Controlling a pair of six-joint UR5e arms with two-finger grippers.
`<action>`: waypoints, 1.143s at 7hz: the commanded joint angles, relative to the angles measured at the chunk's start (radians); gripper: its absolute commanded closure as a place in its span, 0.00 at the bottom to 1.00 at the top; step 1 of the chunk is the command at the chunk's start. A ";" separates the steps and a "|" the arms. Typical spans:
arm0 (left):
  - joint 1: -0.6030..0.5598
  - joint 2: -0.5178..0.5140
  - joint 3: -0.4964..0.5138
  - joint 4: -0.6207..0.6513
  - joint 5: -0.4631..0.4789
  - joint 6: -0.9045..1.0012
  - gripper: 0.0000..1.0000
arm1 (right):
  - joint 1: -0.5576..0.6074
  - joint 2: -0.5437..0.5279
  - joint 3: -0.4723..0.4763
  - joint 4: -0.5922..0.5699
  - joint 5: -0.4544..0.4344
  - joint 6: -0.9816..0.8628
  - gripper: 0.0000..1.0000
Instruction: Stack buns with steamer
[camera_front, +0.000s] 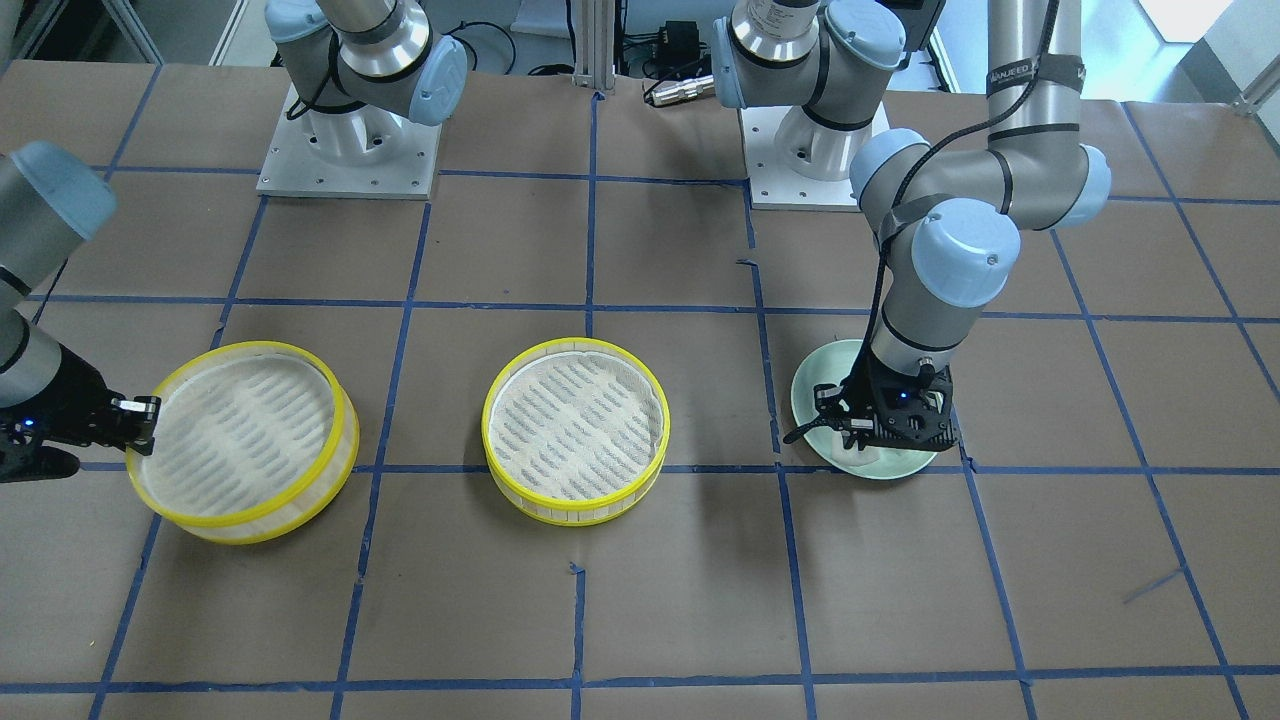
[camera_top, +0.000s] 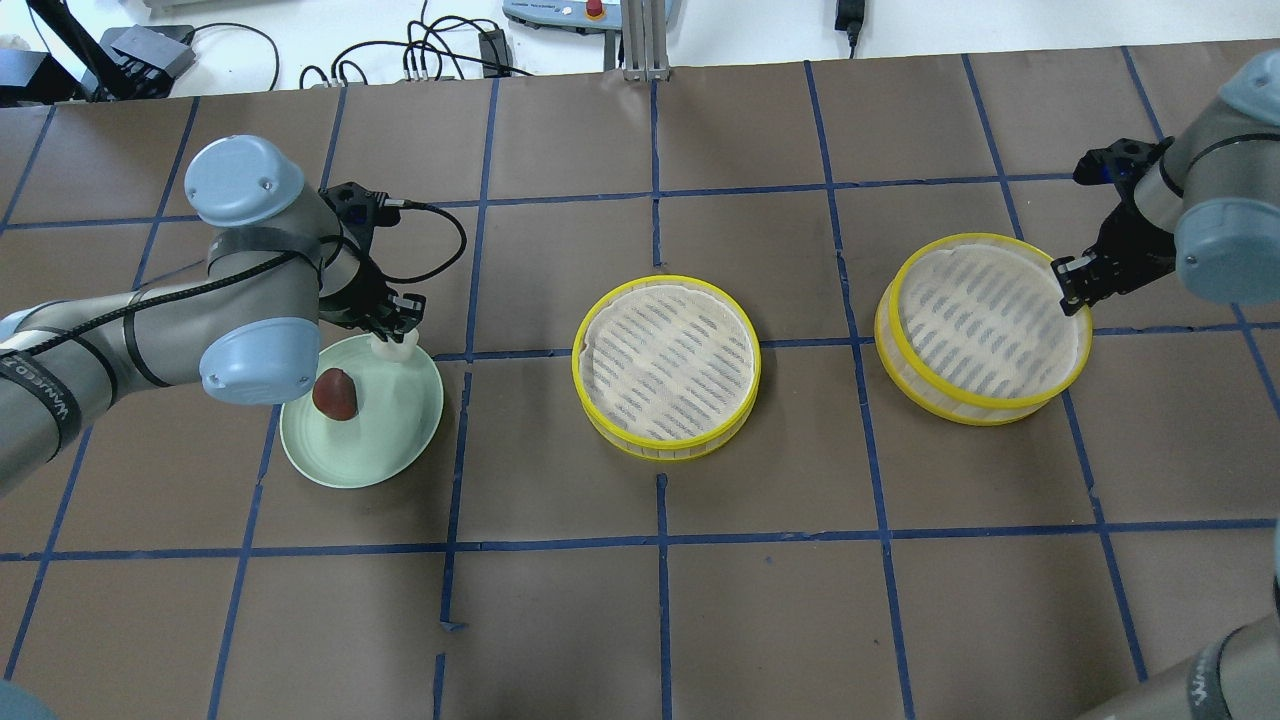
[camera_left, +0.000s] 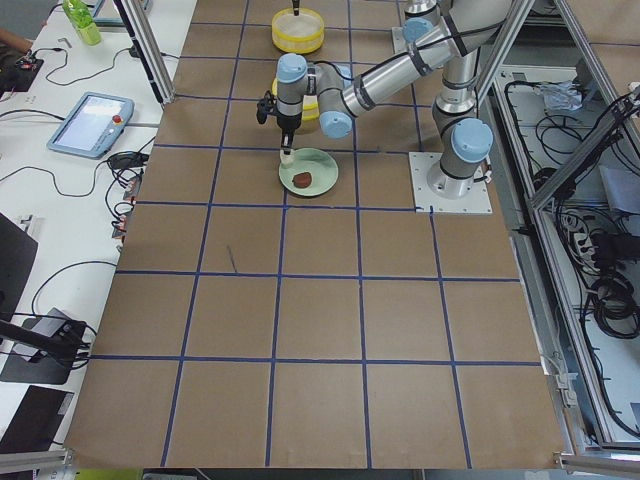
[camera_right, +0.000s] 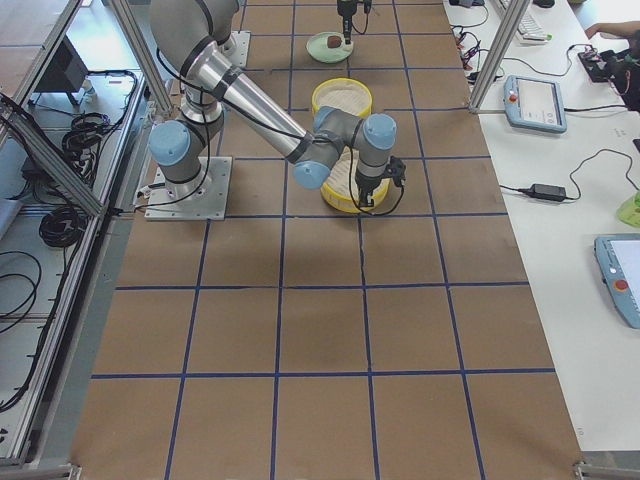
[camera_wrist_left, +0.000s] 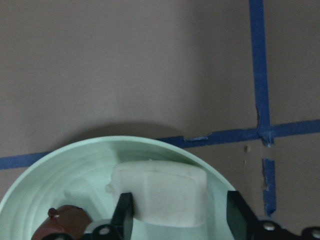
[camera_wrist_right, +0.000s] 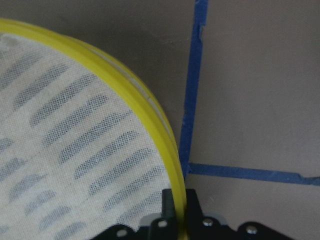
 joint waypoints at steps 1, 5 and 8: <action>-0.167 0.088 0.064 -0.138 -0.015 -0.247 1.00 | 0.000 -0.093 -0.114 0.209 0.007 0.010 0.94; -0.480 -0.084 0.213 -0.097 -0.089 -0.827 0.01 | 0.023 -0.106 -0.068 0.192 0.019 0.026 0.94; -0.480 -0.085 0.204 -0.105 -0.088 -0.810 0.00 | 0.199 -0.106 -0.061 0.190 0.017 0.350 0.94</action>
